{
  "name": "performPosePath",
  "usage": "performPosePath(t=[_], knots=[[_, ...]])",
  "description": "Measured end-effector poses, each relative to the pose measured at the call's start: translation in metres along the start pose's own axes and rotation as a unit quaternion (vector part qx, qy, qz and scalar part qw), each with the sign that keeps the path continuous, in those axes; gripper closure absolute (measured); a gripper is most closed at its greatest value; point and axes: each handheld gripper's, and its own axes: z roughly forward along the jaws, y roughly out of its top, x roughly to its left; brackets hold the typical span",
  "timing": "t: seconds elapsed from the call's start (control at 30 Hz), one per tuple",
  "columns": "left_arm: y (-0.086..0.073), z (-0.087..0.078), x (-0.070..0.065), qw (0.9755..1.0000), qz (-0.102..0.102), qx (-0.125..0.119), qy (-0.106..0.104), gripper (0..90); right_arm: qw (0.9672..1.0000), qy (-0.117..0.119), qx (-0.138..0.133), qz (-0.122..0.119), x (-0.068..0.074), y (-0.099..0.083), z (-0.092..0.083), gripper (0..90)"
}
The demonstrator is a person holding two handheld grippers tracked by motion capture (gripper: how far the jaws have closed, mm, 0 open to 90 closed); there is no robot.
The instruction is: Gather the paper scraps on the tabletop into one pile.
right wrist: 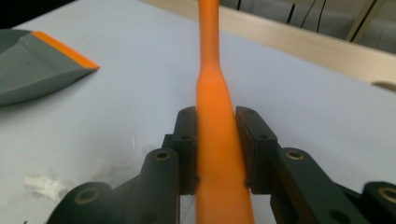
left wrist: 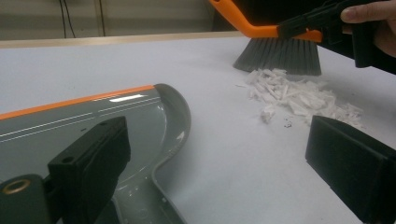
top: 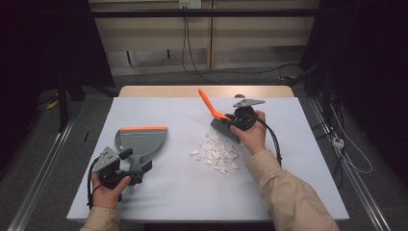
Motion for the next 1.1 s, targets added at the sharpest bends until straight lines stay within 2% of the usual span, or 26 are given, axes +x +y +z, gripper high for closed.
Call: performPosePath(t=[0.13, 0.2, 0.3, 0.4, 0.47, 0.53, 0.63, 0.7, 0.77, 0.83, 0.9, 0.93, 1.03, 1.1], knots=[[0.001, 0.001, -0.001, 1.0, 0.002, 0.001, -0.005, 6.2, 0.9999, 0.0, 0.012, 0.009, 0.0, 0.003, -0.004, 67.0], [0.001, 0.002, -0.002, 1.0, 0.0, 0.0, -0.005, 6.2, 0.9997, -0.006, 0.023, 0.005, 0.001, 0.007, -0.003, 65.3], [0.0, 0.002, -0.001, 1.0, 0.003, 0.005, -0.005, 6.2, 0.9986, -0.016, 0.051, 0.004, 0.002, 0.013, 0.002, 66.6], [0.0, 0.002, 0.0, 1.0, 0.001, 0.004, -0.005, 6.2, 0.9966, -0.012, 0.081, 0.009, 0.001, 0.015, 0.009, 70.5], [0.0, 0.001, 0.0, 1.0, 0.0, 0.004, -0.005, 6.2, 0.9965, -0.012, 0.083, 0.003, 0.0, 0.014, 0.009, 71.1], [-0.001, 0.001, 0.001, 1.0, 0.001, 0.005, -0.005, 6.2, 0.9959, -0.024, 0.087, 0.009, -0.001, 0.014, 0.007, 71.3], [0.0, 0.0, 0.001, 1.0, 0.0, 0.001, -0.004, 6.2, 0.9967, -0.021, 0.076, 0.014, -0.004, 0.014, 0.002, 71.4], [0.0, 0.0, 0.001, 1.0, -0.002, -0.001, -0.003, 6.2, 0.9981, -0.019, 0.058, 0.009, -0.005, 0.017, -0.005, 71.4], [0.0, 0.0, 0.001, 1.0, 0.0, 0.001, -0.002, 6.2, 0.9992, -0.013, 0.035, 0.018, -0.003, 0.022, -0.015, 71.4], [0.0, 0.0, 0.0, 1.0, 0.0, 0.001, -0.003, 6.2, 0.9997, 0.005, 0.014, 0.019, 0.003, 0.028, -0.025, 71.4], [0.0, 0.0, 0.0, 1.0, 0.002, 0.004, -0.003, 6.2, 0.999, 0.04, 0.006, 0.02, 0.012, 0.031, -0.034, 71.3], [0.0, 0.0, 0.0, 1.0, 0.002, 0.004, -0.003, 6.2, 0.9984, 0.055, 0.006, 0.011, 0.018, 0.031, -0.038, 71.3], [0.0, 0.0, -0.001, 1.0, 0.003, 0.003, -0.003, 6.2, 0.9951, 0.098, 0.014, 0.006, 0.038, 0.024, -0.044, 71.3], [0.0, 0.0, -0.002, 1.0, 0.003, 0.001, -0.002, 6.2, 0.9914, 0.129, 0.015, 0.018, 0.048, 0.015, -0.045, 71.3]])
